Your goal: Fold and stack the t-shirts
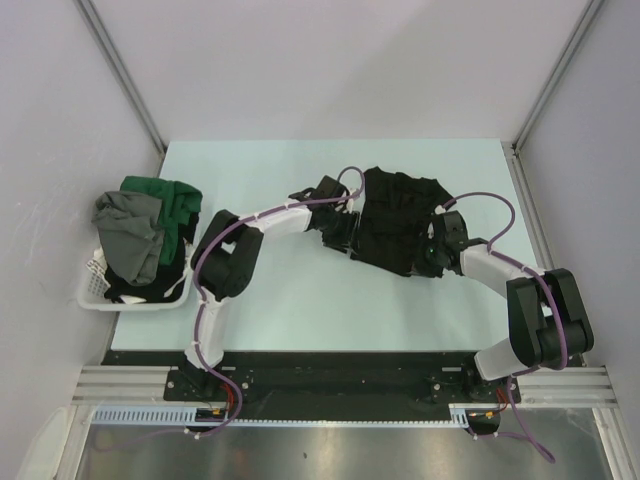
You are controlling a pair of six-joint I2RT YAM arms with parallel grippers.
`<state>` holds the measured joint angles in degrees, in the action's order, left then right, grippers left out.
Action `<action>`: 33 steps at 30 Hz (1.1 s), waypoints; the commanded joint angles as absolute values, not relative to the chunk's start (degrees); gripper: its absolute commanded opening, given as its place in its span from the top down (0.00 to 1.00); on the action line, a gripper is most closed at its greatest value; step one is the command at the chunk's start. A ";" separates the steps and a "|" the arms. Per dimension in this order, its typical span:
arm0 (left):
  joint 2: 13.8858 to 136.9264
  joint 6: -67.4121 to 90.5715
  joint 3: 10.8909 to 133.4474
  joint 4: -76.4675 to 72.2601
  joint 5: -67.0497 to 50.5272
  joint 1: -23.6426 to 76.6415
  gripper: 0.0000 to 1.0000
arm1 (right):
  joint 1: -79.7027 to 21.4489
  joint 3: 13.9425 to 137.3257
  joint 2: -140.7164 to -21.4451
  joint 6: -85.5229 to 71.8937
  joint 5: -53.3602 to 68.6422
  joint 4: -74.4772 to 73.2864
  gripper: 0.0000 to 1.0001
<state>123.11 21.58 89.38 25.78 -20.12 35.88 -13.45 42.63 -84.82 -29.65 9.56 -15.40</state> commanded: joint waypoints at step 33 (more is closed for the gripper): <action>113.66 20.83 82.81 28.56 -23.12 39.55 1.00 | -13.44 44.65 -71.64 -29.88 9.40 -28.29 1.00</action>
<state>122.06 23.42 86.87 24.77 -23.20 38.74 -12.03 42.78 -76.77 -28.91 10.11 -22.26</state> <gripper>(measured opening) 0.012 0.018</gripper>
